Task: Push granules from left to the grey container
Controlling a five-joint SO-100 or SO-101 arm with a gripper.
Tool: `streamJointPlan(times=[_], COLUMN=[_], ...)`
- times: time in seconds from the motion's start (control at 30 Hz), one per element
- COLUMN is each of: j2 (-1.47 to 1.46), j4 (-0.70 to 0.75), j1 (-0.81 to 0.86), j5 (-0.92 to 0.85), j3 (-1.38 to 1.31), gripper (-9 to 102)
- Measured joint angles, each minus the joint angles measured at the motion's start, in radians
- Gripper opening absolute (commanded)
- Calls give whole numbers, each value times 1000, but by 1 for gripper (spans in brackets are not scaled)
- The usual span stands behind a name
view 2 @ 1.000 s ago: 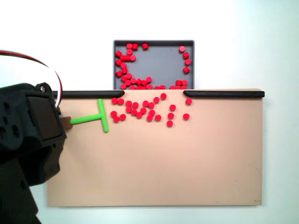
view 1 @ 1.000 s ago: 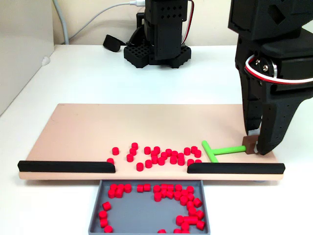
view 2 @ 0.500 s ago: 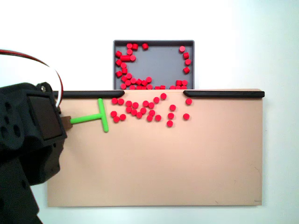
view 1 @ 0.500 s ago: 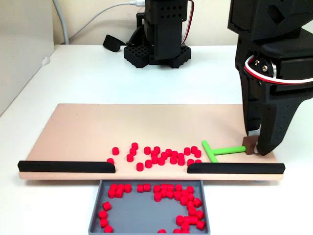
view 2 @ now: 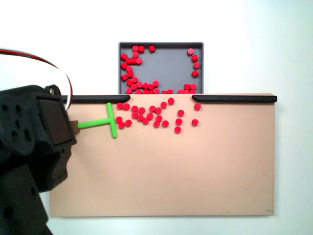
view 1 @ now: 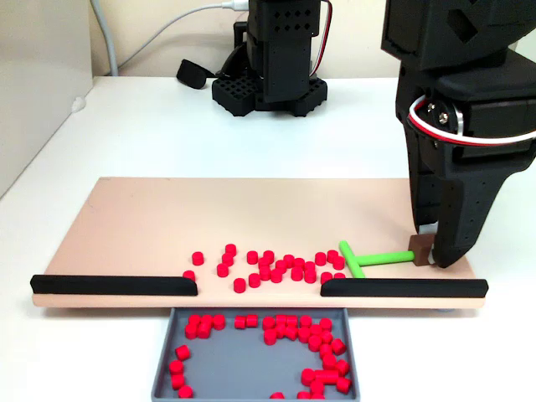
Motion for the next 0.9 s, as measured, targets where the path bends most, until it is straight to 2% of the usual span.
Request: streamJointPlan(times=[0.9], j2=[0], j4=[2], j1=[37], j5=[-2], j3=[0], gripper=[0])
